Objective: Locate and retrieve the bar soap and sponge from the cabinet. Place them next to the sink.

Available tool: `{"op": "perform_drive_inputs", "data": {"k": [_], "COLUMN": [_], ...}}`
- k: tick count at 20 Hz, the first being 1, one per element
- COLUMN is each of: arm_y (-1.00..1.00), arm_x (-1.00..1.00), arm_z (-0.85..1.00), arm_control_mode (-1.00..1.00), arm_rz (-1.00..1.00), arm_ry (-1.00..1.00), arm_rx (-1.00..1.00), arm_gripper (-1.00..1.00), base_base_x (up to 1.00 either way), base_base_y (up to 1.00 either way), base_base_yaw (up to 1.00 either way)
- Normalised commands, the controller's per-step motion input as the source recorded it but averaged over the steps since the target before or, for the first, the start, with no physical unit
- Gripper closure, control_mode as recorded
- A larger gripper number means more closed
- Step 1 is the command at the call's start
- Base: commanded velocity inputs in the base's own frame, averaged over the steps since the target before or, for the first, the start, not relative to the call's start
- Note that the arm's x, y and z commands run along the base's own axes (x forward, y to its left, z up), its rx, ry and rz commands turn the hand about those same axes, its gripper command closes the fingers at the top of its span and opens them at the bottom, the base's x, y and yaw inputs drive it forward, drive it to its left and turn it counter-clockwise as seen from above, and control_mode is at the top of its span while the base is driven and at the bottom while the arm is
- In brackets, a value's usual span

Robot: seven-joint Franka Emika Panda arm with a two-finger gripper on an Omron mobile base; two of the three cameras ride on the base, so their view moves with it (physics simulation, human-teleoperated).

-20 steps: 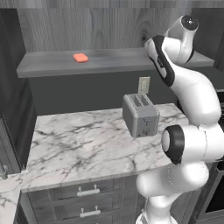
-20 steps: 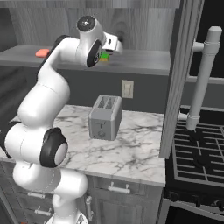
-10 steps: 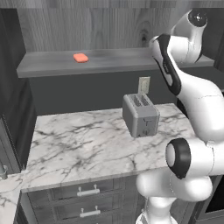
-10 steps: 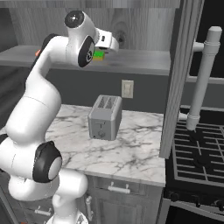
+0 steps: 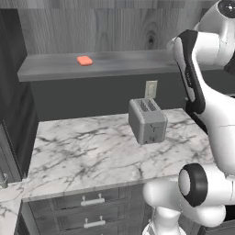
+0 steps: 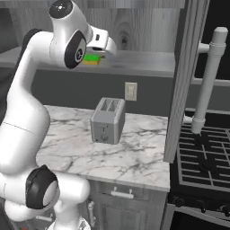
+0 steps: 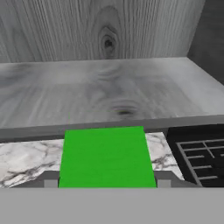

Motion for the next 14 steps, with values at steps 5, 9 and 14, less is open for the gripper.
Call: {"op": "perform_drive_inputs", "data": {"k": [5,9,14], "arm_y": [0.00,0.00,0.00], "arm_x": [-1.00,-1.00,-1.00], "arm_z": [-0.06,-0.22,-0.06], "arm_control_mode": [-1.00,-1.00,-1.00], "arm_rz": [0.00,0.01,0.02], "arm_ry": [0.02,0.00,0.06], "arm_rx": [0.00,0.00,0.00], "arm_gripper": [1.00,1.00,1.00], "base_base_x": [0.00,0.00,0.00], "base_base_y": [0.00,0.00,0.00], "base_base_yaw": [0.00,0.00,0.00]}}
